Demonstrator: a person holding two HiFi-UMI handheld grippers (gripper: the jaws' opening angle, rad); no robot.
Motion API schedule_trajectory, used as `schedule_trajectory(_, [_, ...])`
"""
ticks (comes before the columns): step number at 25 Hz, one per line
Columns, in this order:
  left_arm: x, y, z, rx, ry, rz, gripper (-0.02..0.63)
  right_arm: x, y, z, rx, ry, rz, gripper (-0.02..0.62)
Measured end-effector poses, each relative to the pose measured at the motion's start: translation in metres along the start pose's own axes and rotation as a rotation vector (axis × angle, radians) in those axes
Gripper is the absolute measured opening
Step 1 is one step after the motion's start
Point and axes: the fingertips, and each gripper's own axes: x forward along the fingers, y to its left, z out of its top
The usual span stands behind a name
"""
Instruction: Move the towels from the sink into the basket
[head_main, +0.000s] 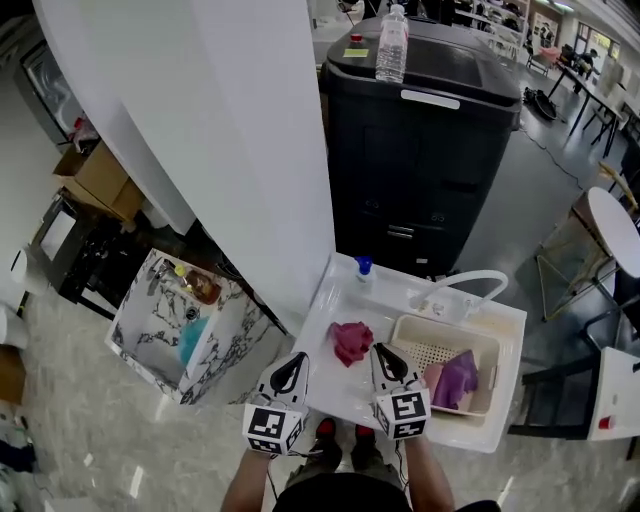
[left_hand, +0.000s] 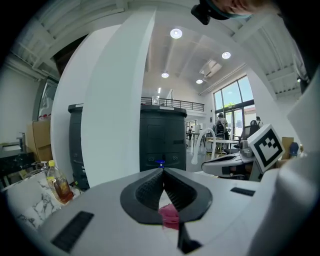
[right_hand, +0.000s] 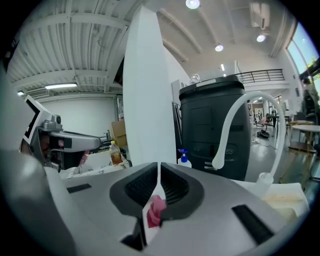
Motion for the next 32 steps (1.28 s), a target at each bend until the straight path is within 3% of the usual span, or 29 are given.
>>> schedule_trajectory(20, [0.033, 0.029, -0.089, -0.133, 0.139, 0.0, 0.008, 0.048, 0.012, -0.087, -0.007, 0.208, 0.047, 0.043])
schedule_trajectory(32, [0.053, 0.04, -0.122, -0.15, 0.206, -0.011, 0.008, 0.07, 0.007, -0.126, 0.028, 0.287, 0.047, 0.043])
